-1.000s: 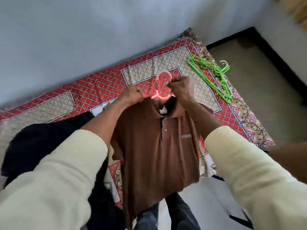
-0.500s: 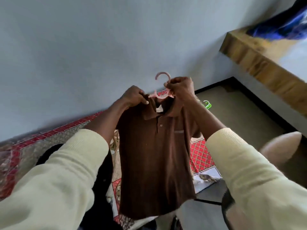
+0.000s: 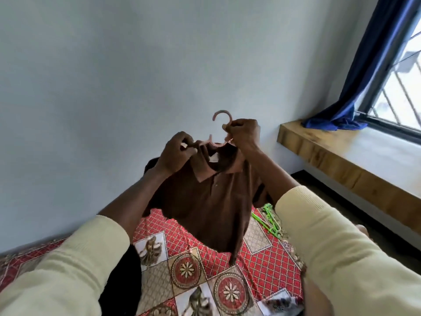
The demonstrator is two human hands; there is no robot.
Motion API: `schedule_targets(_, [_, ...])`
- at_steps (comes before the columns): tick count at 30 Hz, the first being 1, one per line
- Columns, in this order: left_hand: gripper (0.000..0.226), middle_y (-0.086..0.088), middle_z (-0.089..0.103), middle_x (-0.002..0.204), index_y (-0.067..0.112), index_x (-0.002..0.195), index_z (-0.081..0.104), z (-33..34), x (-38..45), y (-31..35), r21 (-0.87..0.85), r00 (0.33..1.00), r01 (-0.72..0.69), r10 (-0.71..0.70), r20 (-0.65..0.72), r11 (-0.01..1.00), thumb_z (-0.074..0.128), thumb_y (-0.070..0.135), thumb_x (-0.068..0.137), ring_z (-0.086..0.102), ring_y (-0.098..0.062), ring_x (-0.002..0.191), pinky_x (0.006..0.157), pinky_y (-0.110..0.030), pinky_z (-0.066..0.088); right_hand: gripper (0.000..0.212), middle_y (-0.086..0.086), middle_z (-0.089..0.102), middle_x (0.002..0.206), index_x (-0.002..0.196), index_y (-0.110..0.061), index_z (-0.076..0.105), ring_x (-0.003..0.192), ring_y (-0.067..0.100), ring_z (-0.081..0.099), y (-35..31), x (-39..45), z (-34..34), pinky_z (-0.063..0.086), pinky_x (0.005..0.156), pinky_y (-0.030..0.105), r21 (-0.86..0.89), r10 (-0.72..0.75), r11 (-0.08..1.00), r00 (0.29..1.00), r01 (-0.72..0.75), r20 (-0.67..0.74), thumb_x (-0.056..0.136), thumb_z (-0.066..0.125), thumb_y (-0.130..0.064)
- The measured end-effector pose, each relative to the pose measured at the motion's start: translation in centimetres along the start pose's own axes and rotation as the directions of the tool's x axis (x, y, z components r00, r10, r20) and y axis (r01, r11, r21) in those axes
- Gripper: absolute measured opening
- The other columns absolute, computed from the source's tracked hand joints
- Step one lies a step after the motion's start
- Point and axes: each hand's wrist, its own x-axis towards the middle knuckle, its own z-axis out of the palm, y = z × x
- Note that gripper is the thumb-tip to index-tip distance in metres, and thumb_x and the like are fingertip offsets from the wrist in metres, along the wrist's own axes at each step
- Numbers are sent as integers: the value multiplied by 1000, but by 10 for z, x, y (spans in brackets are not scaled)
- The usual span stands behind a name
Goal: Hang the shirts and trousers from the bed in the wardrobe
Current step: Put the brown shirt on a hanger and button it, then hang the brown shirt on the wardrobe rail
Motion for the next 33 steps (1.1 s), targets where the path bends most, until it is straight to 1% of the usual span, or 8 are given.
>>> schedule_targets(4, [24, -8, 69, 106, 14, 107, 68, -22, 25, 29, 275, 956, 58, -133, 263, 960, 70, 20, 83, 61, -22, 95, 79, -31, 44, 10, 12, 71, 63, 76, -4, 75, 51, 14, 68, -35, -12, -19, 51, 48, 22, 11, -101, 995, 995, 101, 14, 76, 82, -13])
schedule_targets(11, [37, -5, 58, 94, 12, 93, 52, -15, 43, 71, 87, 998, -39, 43, -39, 995, 83, 12, 72, 55, -21, 83, 71, -31, 44, 17, 2, 70, 64, 61, -20, 70, 60, 20, 67, -84, -5, -48, 57, 63, 39, -318, -258, 923, 961, 215, -98, 67, 85, -27])
schedule_targets(15, [72, -2, 58, 119, 20, 136, 44, -20, 55, 87, -51, 946, 65, -46, 320, 997, 83, 24, 75, 57, -18, 107, 91, -31, 44, 13, 1, 68, 59, 69, -12, 73, 44, -2, 57, -99, -27, -61, 44, 50, 19, -324, -293, 916, 946, 237, -136, 73, 82, -21])
schedule_targets(18, [34, -2, 72, 102, 17, 110, 70, -17, 57, 104, -6, 946, -71, 69, 318, 997, 78, 15, 77, 66, -22, 99, 80, -27, 46, 12, 5, 68, 64, 73, -7, 74, 45, -2, 56, -104, -48, -72, 40, 48, 15, -352, -328, 902, 927, 250, -183, 78, 79, -17])
schedule_targets(22, [27, 5, 70, 86, 15, 89, 65, -3, 39, 139, -235, 977, -134, 168, 132, 963, 75, -2, 70, 62, -10, 81, 73, -24, 45, 14, 3, 69, 64, 67, -13, 73, 63, 24, 68, -108, -69, -101, 53, 63, 37, -374, -313, 908, 901, 191, -301, 73, 82, -22])
schedule_targets(26, [21, 7, 72, 86, 14, 97, 69, 0, 35, 176, -619, 907, 155, 138, 398, 770, 64, 13, 77, 64, -12, 88, 75, -24, 46, 16, 0, 66, 60, 66, -14, 70, 58, 16, 61, -111, -91, -141, 50, 61, 33, -416, -307, 901, 864, 128, -399, 75, 81, -21])
schedule_targets(29, [30, 0, 71, 93, 15, 96, 73, 12, 41, 212, -396, 862, 78, 138, 488, 915, 65, 42, 89, 63, -18, 89, 80, -32, 48, 17, 4, 67, 62, 64, -15, 69, 59, 18, 62, -117, -108, -164, 50, 60, 33, -427, -321, 897, 833, 115, -451, 75, 82, -19])
schedule_targets(33, [16, -14, 72, 83, 6, 79, 73, 33, 45, 270, -274, 752, 171, 54, 657, 946, 67, 19, 87, 65, -25, 72, 74, -34, 53, 29, -6, 63, 56, 57, -25, 63, 49, 4, 55, -129, -134, -194, 43, 54, 23, -454, -354, 881, 818, 129, -454, 76, 83, -17])
